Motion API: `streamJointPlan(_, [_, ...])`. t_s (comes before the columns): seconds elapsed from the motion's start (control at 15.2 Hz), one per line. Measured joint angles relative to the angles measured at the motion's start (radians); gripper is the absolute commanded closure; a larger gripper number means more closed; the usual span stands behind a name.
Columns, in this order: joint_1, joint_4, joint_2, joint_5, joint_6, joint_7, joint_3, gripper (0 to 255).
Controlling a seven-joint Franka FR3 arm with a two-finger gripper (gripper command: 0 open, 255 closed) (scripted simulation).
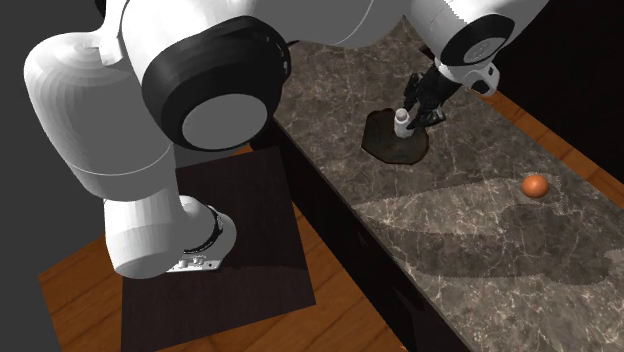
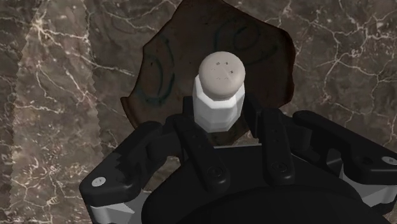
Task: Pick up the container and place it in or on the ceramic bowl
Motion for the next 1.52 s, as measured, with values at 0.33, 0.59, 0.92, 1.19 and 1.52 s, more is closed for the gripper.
streamJointPlan(0.33, [0.001, 0.000, 0.009, -0.001, 0.010, 0.001, 0.000, 255])
streamJointPlan(0.59, [0.001, 0.000, 0.010, -0.001, 0.010, 0.001, 0.000, 0])
streamJointPlan(0.92, [0.001, 0.000, 0.010, -0.001, 0.010, 0.001, 0.000, 0])
streamJointPlan(1.19, [-0.001, 0.106, 0.014, -0.002, -0.090, 0.001, -0.001, 0])
streamJointPlan(1.52, [-0.001, 0.121, 0.006, -0.001, -0.114, 0.001, -0.001, 0])
